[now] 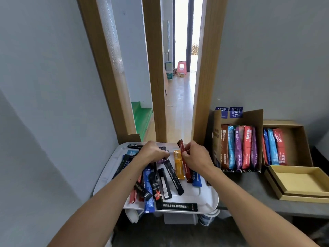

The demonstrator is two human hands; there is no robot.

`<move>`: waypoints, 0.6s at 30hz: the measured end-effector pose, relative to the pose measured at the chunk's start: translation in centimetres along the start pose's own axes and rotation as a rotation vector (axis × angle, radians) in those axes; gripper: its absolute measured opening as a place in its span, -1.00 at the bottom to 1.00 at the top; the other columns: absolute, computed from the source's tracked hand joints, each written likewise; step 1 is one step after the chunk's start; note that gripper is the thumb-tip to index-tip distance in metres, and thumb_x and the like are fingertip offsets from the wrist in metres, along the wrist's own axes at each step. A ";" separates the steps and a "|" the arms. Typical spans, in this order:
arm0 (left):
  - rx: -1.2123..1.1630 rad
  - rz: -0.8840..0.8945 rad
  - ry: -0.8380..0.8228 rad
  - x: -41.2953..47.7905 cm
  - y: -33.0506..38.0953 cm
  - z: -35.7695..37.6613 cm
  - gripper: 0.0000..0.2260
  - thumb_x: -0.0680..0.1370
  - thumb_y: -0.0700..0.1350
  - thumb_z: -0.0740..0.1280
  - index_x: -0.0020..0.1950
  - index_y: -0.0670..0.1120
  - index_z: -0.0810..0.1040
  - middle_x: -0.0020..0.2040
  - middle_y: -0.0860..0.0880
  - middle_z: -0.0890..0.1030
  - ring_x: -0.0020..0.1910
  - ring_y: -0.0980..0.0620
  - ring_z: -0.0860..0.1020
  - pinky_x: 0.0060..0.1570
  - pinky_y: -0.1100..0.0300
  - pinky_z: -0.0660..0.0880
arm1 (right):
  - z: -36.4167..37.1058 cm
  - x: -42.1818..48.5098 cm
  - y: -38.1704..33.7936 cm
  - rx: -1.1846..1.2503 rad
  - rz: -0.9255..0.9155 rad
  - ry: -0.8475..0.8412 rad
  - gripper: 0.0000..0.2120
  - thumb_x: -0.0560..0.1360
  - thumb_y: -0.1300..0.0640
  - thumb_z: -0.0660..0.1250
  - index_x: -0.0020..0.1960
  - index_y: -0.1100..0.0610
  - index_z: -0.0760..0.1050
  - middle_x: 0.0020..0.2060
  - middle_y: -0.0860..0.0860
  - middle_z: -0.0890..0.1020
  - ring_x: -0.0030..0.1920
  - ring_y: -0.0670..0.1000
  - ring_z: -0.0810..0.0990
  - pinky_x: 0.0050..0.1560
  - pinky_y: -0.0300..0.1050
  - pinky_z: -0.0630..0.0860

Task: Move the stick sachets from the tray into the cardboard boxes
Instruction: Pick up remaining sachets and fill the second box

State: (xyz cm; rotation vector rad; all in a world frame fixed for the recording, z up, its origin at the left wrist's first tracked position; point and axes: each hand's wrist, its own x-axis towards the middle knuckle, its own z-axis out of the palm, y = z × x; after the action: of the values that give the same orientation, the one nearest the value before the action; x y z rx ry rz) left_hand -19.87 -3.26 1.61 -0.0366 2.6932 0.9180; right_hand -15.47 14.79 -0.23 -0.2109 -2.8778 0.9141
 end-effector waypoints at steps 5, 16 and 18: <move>0.046 -0.007 -0.059 0.2 0.9 0.0 -0.80 0.51 0.00 0.49 -0.07 -0.12 0.63 -0.20 -0.06 0.59 -0.25 0.04 0.54 -0.27 0.20 0.42 | -0.2 -0.1 -0.2 -0.109 0.063 0.021 -0.72 0.61 -0.12 0.35 -0.01 0.09 0.62 -0.19 -0.01 0.70 -0.16 -0.01 0.68 -0.04 0.02 0.70; 0.326 -0.008 0.024 0.5 2.8 2.5 -0.46 0.41 0.38 0.51 0.02 -0.09 0.61 -0.17 -0.02 0.68 -0.25 0.07 0.71 -0.18 0.17 0.66 | -3.5 -0.9 -0.4 0.075 0.111 0.036 -0.75 0.62 -0.11 0.34 -0.04 0.08 0.49 -0.19 -0.01 0.63 -0.16 -0.02 0.61 -0.22 -0.11 0.48; 0.411 -0.005 0.045 0.6 3.5 2.8 -0.41 0.36 0.44 0.50 0.02 -0.06 0.62 -0.20 0.00 0.70 -0.29 0.09 0.72 -0.09 0.15 0.69 | -3.6 -1.4 -0.3 0.055 0.117 0.041 -0.74 0.62 -0.12 0.33 0.03 0.09 0.48 -0.14 0.00 0.65 -0.12 -0.01 0.63 -0.16 -0.07 0.55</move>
State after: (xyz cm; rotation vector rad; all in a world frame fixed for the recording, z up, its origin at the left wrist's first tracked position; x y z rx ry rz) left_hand -20.09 1.27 1.38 0.0238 2.8653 0.3510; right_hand -13.62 16.32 2.77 -0.3925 -2.8239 0.9941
